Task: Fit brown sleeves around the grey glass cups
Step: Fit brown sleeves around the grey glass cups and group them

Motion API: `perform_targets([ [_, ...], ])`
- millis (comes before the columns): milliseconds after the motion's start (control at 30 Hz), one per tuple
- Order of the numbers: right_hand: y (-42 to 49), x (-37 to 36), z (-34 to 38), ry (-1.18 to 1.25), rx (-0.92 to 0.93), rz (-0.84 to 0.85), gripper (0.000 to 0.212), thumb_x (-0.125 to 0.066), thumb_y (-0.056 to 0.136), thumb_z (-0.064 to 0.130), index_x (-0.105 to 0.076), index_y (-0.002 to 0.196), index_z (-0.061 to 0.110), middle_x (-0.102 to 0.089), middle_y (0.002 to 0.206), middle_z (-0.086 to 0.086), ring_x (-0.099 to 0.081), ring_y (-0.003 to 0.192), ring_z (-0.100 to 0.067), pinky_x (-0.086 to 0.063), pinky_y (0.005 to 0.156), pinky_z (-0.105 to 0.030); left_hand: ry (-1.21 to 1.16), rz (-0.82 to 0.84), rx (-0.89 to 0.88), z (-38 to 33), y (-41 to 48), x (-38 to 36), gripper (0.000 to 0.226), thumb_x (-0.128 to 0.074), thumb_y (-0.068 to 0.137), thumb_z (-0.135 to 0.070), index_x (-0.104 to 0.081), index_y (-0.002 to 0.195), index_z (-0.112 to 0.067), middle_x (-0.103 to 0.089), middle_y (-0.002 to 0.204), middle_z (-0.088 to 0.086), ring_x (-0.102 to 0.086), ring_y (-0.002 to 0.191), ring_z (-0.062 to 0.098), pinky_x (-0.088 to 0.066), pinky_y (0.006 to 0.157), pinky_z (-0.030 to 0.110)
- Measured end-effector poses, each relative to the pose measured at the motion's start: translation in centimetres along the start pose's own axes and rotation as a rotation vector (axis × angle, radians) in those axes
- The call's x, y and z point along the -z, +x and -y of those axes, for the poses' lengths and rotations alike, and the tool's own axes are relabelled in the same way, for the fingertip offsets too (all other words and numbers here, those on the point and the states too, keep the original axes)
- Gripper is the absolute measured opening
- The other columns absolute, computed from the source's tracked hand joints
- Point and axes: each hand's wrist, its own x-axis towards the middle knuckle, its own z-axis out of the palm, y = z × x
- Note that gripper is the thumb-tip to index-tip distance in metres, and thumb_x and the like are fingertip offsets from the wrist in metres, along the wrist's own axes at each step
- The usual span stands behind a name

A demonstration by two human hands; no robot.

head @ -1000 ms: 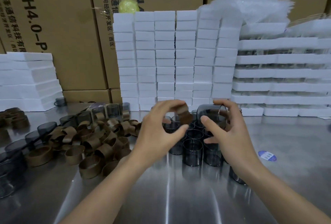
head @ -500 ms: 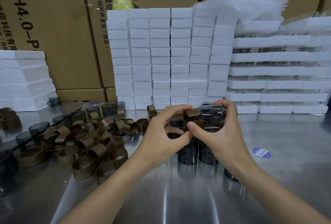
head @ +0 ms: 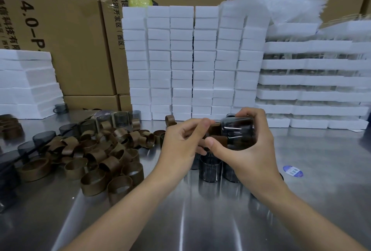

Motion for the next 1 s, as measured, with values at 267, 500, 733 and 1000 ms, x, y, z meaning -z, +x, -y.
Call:
perform_targets([
  [267,-0.2,-0.3,0.7,0.047,0.100,0.014,0.063,-0.096,0.067,0.040,-0.055,0.114,0.030,-0.074,0.098,0.009,-0.078,0.086,-0.019,-0.063,0.076,-0.030,-0.011,-0.097,-0.060,0.1,-0.5,-0.9,0.055,-0.064,0.095,-0.051,-0.065,0.072,-0.001,-0.054,0.060,0.000,-0.060,0.053,0.008,-0.049,0.048,0.023],
  [500,-0.7,-0.7,0.2,0.040,0.176,0.027,0.059,-0.096,0.071,0.040,-0.056,0.114,0.036,-0.069,0.107,0.013,-0.077,0.095,-0.020,-0.063,0.077,-0.029,-0.037,-0.043,0.041,-1.0,-0.6,-0.8,0.045,-0.065,0.097,-0.050,-0.072,0.061,-0.025,-0.060,0.055,-0.005,-0.057,0.054,0.007,-0.048,0.053,0.017],
  [733,-0.3,0.3,-1.2,0.094,0.163,0.012,0.055,-0.085,0.080,0.040,-0.057,0.125,0.028,-0.072,0.112,0.011,-0.075,0.099,-0.017,-0.060,0.083,-0.026,-0.052,0.051,0.141,-2.2,-1.0,-0.5,0.039,-0.057,0.105,-0.052,-0.084,0.108,-0.024,-0.085,0.099,0.006,-0.080,0.081,0.019,-0.064,0.071,0.025],
  [1000,-0.5,0.0,-2.3,0.050,0.307,0.031,0.043,-0.073,0.093,0.041,-0.054,0.132,0.039,-0.073,0.119,0.010,-0.075,0.108,-0.021,-0.058,0.090,-0.026,-0.136,0.213,0.120,-2.3,-1.7,-0.7,0.043,-0.055,0.108,-0.048,-0.083,0.123,-0.019,-0.084,0.111,0.007,-0.082,0.102,0.024,-0.062,0.080,0.023],
])
